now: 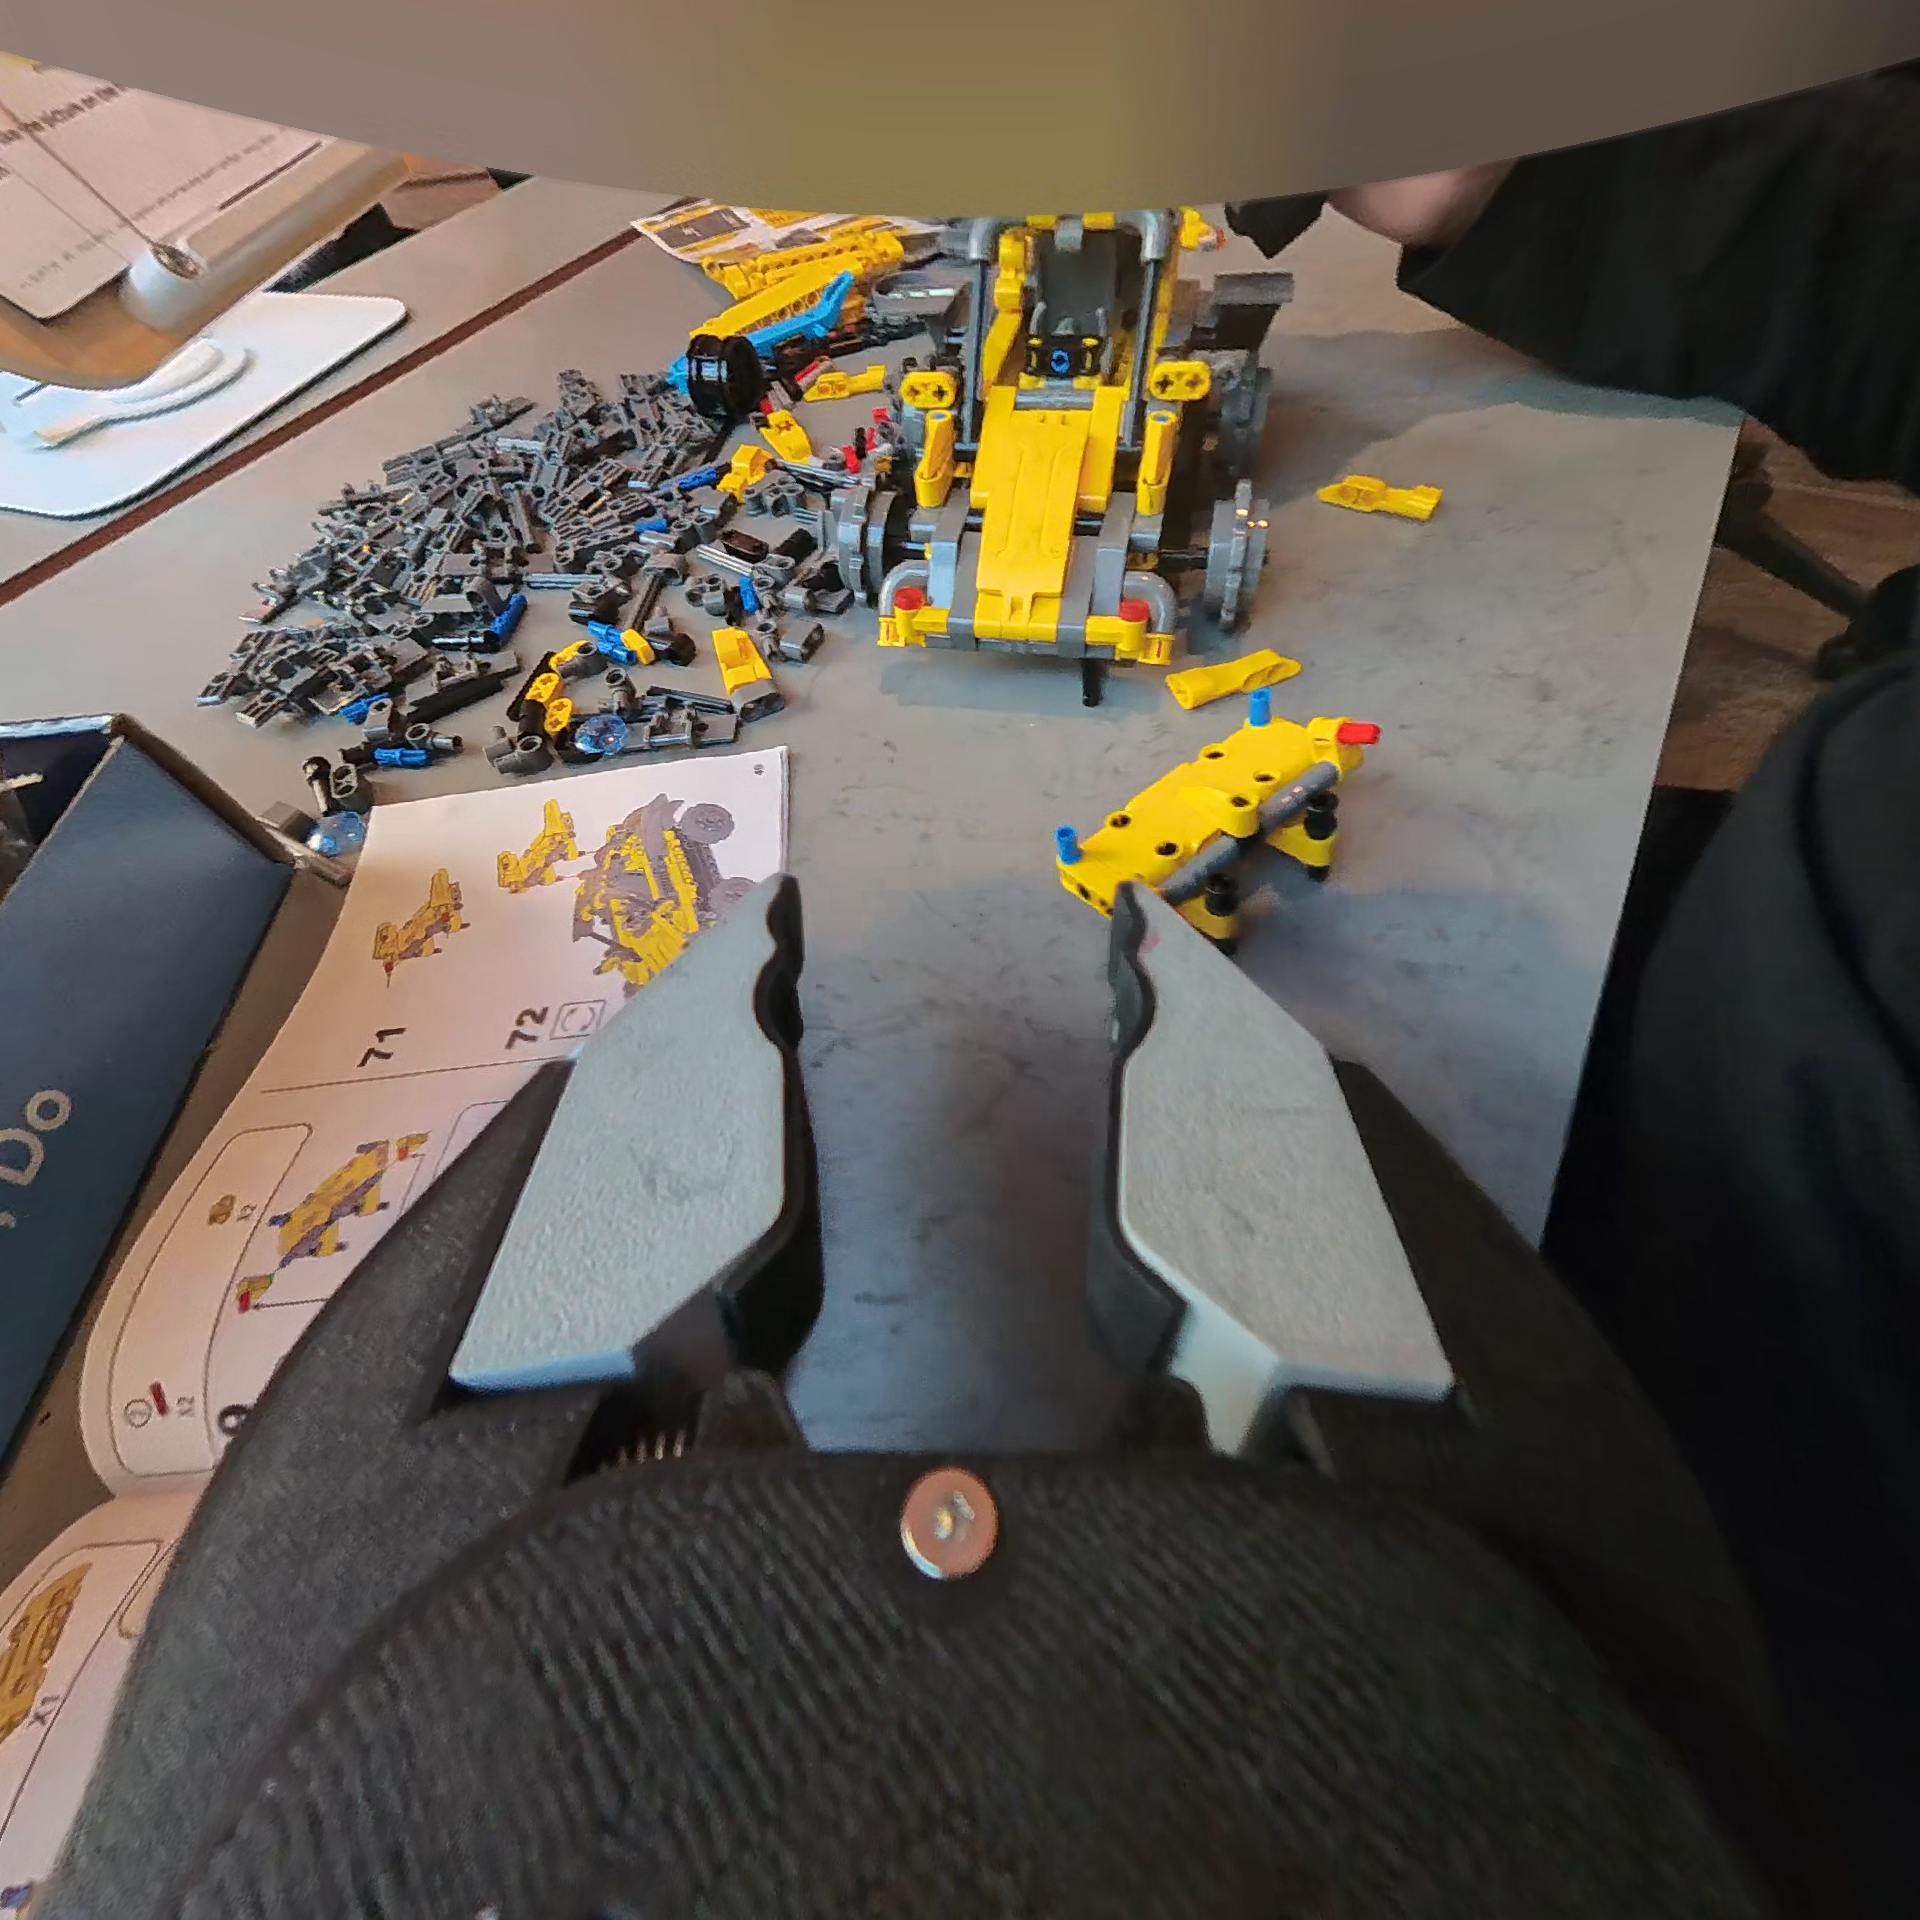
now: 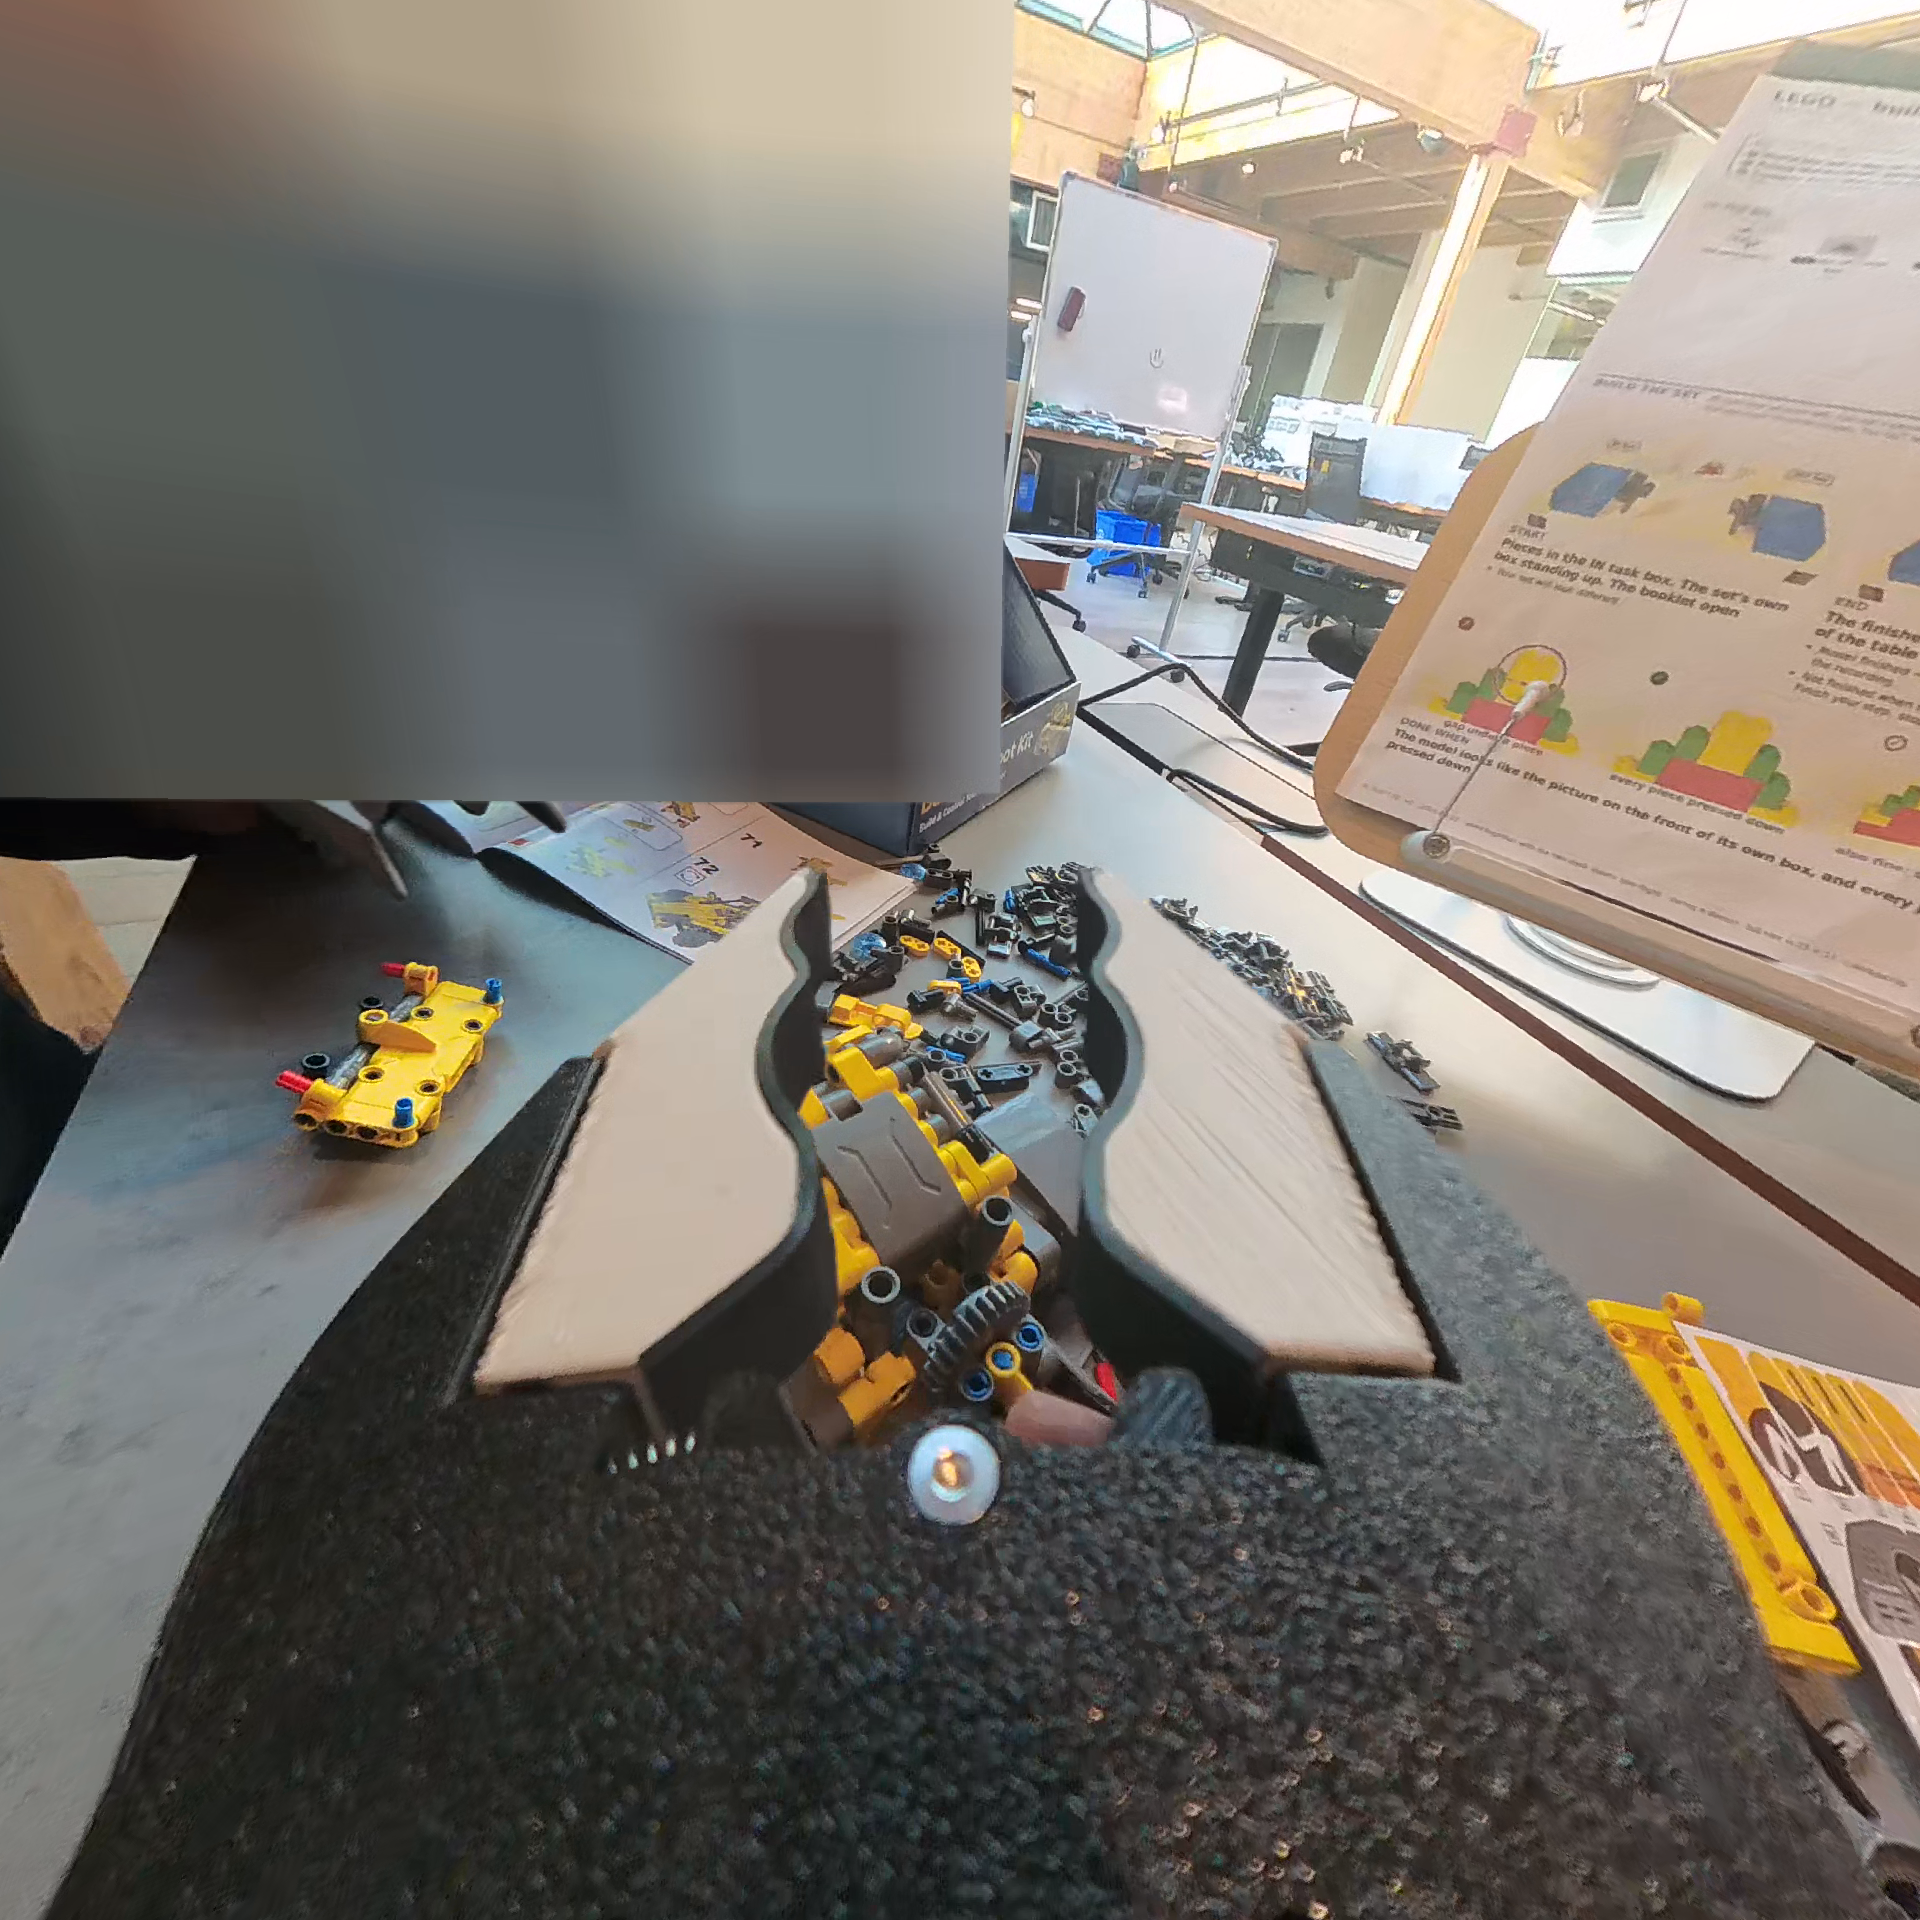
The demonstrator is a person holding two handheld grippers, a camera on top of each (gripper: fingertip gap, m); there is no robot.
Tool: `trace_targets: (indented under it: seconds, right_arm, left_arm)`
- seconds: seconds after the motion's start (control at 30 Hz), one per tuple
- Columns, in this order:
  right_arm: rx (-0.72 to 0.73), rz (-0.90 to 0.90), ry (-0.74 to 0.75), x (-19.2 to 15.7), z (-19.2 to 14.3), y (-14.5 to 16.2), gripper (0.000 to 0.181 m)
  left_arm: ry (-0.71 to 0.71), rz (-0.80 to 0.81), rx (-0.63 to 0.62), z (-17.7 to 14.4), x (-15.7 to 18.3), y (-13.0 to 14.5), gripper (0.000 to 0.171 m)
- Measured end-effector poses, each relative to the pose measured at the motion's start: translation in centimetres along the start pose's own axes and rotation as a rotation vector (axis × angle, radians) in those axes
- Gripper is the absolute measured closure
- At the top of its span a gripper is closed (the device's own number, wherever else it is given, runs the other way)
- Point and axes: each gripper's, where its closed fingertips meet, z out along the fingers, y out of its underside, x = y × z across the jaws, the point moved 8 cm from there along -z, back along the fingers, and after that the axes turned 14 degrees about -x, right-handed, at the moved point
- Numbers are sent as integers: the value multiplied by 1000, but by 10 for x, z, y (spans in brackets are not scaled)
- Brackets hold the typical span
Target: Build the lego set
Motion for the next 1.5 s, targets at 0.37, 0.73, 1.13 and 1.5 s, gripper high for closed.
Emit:
trace_targets:
  seconds: [0.37, 0.73, 1.13, 1.5]
  right_arm:
    - [0, 43, 52, 11, 0, 6, 135]
    - [28, 72, 118, 20, -8, 7, 138]
    - [43, 74, 184, 23, -15, 9, 138]
    - [38, 85, 192, 25, -15, 11, 138]
  left_arm:
    - [31, 85, -43, 3, 18, 1, 113]
    - [-30, 196, -44, 4, 28, 1, 114]
    - [-54, 263, -26, 4, 35, 0, 116]
    - [-34, 246, -17, 3, 33, -1, 117]
